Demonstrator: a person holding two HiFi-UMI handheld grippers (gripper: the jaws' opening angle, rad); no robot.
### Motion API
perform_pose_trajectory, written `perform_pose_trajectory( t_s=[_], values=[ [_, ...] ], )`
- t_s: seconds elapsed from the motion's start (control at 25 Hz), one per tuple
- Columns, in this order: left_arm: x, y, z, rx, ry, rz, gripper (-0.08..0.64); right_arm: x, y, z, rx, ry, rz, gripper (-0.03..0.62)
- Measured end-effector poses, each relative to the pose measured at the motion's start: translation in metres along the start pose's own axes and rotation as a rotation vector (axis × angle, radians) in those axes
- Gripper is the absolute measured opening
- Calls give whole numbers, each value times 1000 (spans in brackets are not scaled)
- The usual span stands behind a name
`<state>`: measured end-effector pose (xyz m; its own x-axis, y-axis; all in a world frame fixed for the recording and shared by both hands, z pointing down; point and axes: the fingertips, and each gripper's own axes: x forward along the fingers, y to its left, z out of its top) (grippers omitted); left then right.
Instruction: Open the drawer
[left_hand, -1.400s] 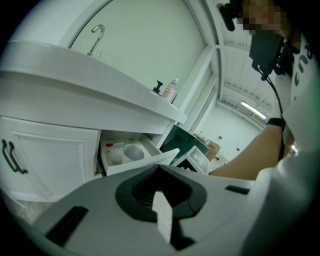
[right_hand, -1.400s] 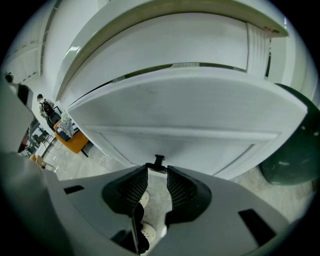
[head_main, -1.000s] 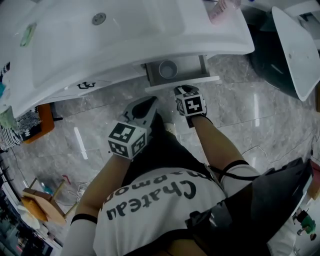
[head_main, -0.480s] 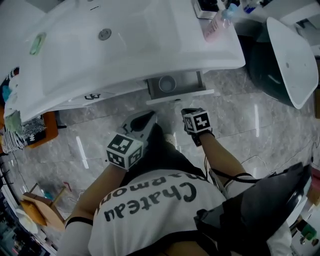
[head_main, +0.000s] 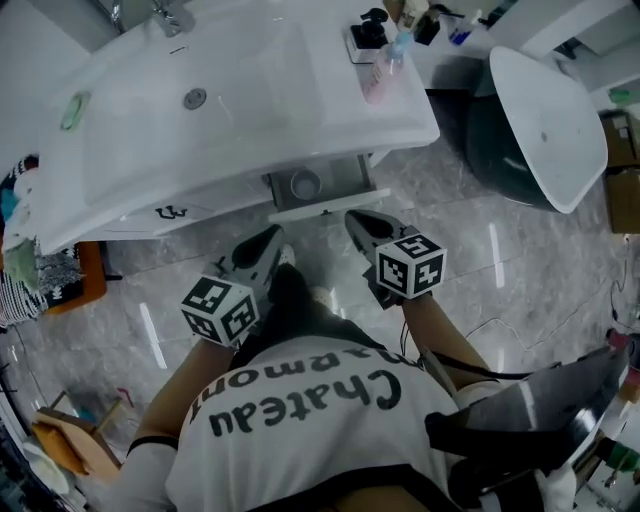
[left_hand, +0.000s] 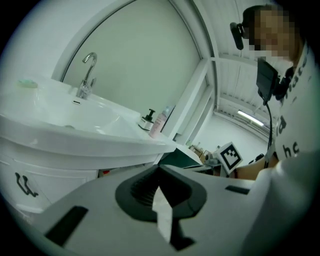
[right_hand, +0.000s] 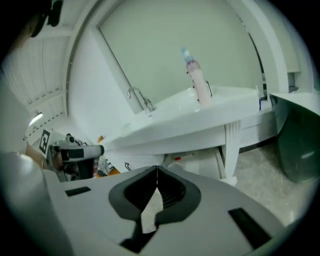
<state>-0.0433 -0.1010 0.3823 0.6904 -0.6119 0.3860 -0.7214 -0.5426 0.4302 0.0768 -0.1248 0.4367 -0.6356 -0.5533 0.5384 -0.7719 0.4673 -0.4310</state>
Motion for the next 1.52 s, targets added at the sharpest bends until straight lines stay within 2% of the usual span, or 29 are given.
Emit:
perform_pose_trajectory(
  t_s=[0.24,0.56,0.76,1.2,1.4,1.52],
  values=[
    [-11,-31,41,10,-100,-32,8,-43,48,76,-25,-207,92,12],
    [-31,-69,81,50,-226,-33,8,-87,103,126,-145,-328,169,12],
    [-47,-82,84,71,-244,-23,8,-98,117,119,-202,-316,178,12],
    [-62,-95,54,67,-188,0,8,-117,102,78,-149,-262,121,11],
    [-69,-97,50,68,-193,12,8,-120,103,71,-145,-260,118,11],
    [-73,-97,47,69,-193,26,8,-123,102,72,-107,-271,132,11]
  ],
)
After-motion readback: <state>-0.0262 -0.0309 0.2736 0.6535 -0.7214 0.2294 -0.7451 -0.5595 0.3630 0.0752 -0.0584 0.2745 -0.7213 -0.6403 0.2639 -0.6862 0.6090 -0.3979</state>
